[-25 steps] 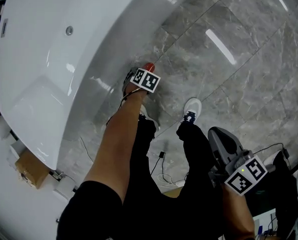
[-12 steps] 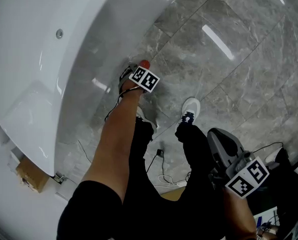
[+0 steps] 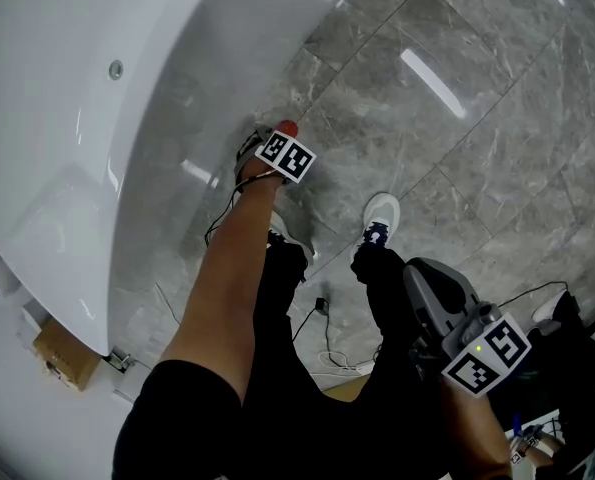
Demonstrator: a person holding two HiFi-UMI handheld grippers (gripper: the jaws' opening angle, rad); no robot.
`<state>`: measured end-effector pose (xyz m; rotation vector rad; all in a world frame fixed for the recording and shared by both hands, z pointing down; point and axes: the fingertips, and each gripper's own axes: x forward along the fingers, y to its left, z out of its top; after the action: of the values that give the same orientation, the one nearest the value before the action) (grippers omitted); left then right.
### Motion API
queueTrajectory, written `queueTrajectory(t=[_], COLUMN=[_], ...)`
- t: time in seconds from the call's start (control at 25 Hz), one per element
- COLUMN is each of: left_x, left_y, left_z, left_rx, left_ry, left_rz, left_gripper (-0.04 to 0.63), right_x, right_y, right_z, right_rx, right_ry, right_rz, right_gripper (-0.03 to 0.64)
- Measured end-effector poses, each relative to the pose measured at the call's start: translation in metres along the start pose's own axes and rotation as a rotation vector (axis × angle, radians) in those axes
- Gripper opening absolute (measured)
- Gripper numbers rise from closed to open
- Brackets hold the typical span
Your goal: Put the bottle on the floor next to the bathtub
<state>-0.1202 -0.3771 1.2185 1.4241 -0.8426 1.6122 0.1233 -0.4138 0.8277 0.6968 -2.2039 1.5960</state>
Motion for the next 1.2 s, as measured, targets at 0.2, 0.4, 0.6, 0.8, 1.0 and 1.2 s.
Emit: queueTrajectory(t=[0.2, 0.4, 0.6, 0.8, 1.0, 1.2], left_x=[-0.007, -0.031, -0.07, -0.122, -0.185, -0.247], left_y=[0.003, 0.004, 0.006, 0.002, -0.006, -0.027], left_z=[-0.006, -0.014, -0.026, -0.042, -0.059, -0.078], left_rx=[0.047, 0.033, 0.063, 0.04, -0.011, -0.112], left_ry=[0.027, 0.009, -0.015, -0.033, -0.089, -0.157], left_rz=[0.007, -0.021, -0.011, -0.028, -0.067, -0.149], left_gripper=[0.301, 0.302, 0.302, 0.302, 0.301, 0.296], right_x=[-0.003, -0.009, -0.02, -0.04, -0.057, -0.068], right_y=[0.008, 0.022, 0.059, 0.097, 0.144, 0.184], right_z=[-0.008, -0.011, -0.001, 0.011, 0.024, 0.04], right_rx=[0.006, 0.006, -0.026, -0.053, -0.09, -0.146], right_ry=[0.002, -0.002, -0.014, -0.025, -0.033, -0.064], right_rz=[0.002, -0.016, -0.009, -0.011, 0.007, 0.072], right_gripper=[0.04, 0.04, 0.04, 0.04, 0.04, 0.04])
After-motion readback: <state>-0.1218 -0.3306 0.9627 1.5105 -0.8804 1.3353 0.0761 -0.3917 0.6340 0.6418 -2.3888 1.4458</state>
